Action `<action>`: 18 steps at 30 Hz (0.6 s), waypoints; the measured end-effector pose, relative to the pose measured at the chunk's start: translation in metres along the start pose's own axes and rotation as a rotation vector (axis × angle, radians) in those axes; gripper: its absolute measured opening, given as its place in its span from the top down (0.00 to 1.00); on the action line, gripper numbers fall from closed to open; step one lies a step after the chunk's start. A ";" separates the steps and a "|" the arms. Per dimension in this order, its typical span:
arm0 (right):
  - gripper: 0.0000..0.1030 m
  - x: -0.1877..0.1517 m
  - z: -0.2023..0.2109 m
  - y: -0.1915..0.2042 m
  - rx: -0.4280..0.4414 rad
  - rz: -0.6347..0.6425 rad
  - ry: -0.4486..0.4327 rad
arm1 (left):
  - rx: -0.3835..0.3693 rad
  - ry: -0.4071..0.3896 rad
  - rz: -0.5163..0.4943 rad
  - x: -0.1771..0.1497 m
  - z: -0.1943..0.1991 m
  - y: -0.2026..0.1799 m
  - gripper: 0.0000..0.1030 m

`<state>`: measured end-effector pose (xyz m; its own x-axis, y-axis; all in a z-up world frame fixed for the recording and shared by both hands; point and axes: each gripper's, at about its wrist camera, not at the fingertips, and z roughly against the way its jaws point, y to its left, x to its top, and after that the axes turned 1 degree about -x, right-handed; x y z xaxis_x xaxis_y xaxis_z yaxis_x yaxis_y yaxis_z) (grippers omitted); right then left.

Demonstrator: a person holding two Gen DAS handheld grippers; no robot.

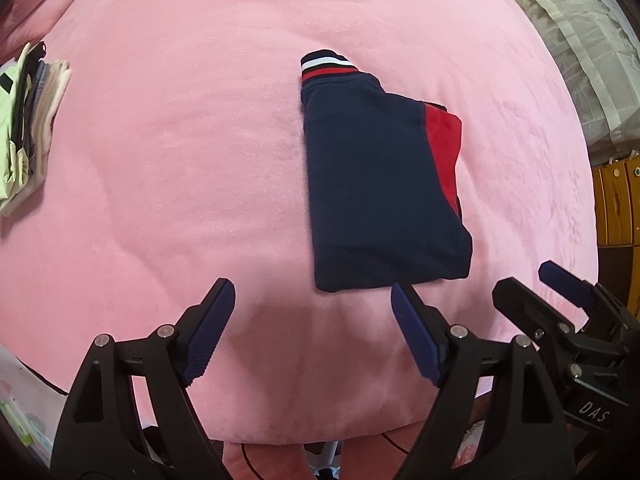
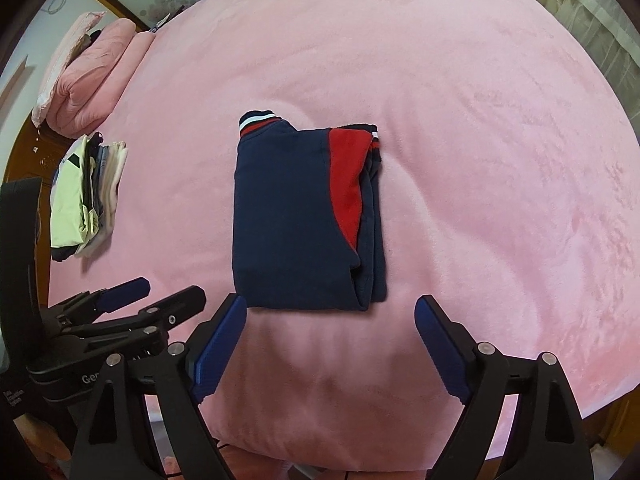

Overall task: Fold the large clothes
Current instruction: 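Lower the navy bundle onto the bed and open the right tool, then grasp the navy bundle with the left tool while the right tool grasps it too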

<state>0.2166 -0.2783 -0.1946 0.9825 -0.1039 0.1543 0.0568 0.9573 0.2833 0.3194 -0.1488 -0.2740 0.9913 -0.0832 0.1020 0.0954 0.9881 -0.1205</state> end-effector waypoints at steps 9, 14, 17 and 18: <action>0.13 0.005 -0.016 -0.001 0.010 0.000 0.026 | -0.032 0.005 0.021 0.005 -0.001 -0.003 0.24; 0.12 0.009 -0.021 -0.010 0.014 -0.017 0.030 | -0.035 0.019 0.023 0.008 -0.009 -0.004 0.24; 0.12 0.014 -0.027 -0.016 0.020 -0.027 0.032 | -0.032 0.028 0.029 0.012 -0.017 -0.002 0.24; 0.12 0.015 -0.029 -0.018 0.022 -0.031 0.035 | -0.032 0.031 0.031 0.014 -0.020 -0.001 0.24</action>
<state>0.2359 -0.2890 -0.2251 0.9860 -0.1236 0.1120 0.0838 0.9476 0.3083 0.3347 -0.1540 -0.2922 0.9961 -0.0573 0.0672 0.0672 0.9856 -0.1551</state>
